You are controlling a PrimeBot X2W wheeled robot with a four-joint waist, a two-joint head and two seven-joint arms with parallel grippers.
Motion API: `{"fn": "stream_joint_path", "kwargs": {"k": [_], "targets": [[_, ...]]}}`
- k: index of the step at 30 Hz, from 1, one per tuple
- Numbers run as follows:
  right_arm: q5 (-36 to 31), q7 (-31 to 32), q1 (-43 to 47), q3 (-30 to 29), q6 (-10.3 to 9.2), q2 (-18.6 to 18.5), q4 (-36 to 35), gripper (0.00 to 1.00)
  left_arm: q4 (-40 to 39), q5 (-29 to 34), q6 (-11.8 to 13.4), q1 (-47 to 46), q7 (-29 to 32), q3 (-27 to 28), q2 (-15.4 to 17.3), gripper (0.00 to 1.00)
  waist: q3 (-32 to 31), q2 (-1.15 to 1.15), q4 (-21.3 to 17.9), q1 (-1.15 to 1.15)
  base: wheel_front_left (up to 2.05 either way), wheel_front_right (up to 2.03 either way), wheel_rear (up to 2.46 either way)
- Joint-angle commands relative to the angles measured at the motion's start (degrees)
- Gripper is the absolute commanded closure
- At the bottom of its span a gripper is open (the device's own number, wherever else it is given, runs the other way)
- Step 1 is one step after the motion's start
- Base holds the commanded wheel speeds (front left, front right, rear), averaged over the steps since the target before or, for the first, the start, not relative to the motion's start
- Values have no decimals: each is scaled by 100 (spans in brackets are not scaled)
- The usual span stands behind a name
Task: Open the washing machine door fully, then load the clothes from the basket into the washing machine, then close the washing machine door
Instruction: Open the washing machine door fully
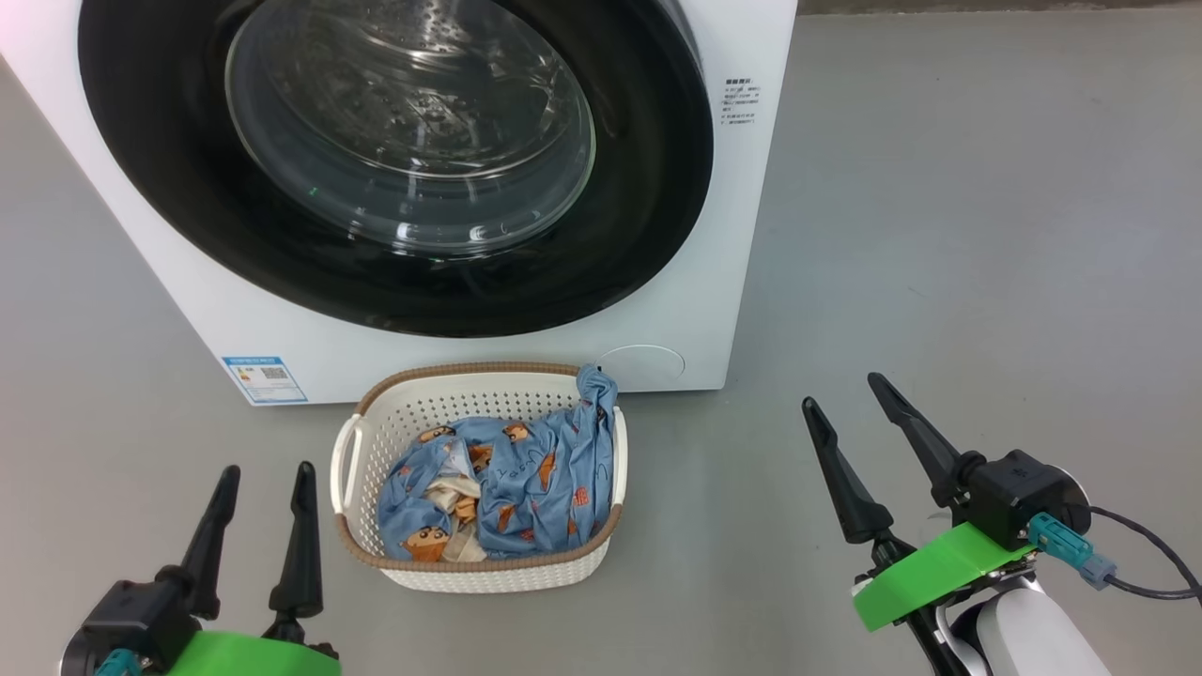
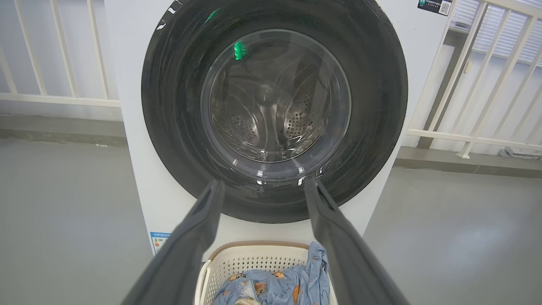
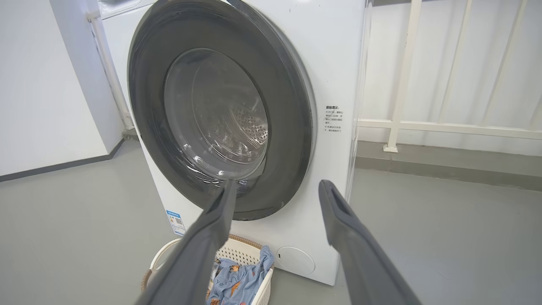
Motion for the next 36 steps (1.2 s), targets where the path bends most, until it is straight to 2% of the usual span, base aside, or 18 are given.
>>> {"fn": "stream_joint_path", "kwargs": {"k": [1, 18, 33, 34, 35, 36], "targets": [[24, -68, -219, 107, 52, -20, -132, 0, -116, -31, -19, -246, -70, 162, 123, 0, 5, 0, 2, 0, 0, 0, 0], [89, -68, -312, 2, 52, -30, -62, 0, -100, -45, -19, -293, -70, 148, 137, 0, 121, 0, 64, 0, 0, 0, 0], [548, -68, -1148, -326, 52, -112, 64, 0, -394, 46, -19, -538, -70, 191, 116, 0, 607, 0, 222, 0, 0, 0, 0], [593, -68, -1217, -349, 52, -130, 81, 3, -428, 51, -19, -551, -70, 192, 114, 0, 650, 0, 239, 0, 0, 0, 0], [623, -68, -1286, -367, 52, -154, 102, 13, -460, 52, -19, -561, -70, 191, 113, 0, 693, 0, 257, 0, 0, 0, 0], [670, -68, -1349, -388, 52, -163, 122, 28, -486, 52, -19, -572, -70, 187, 114, 0, 734, 0, 276, 0, 0, 0, 0]]}}
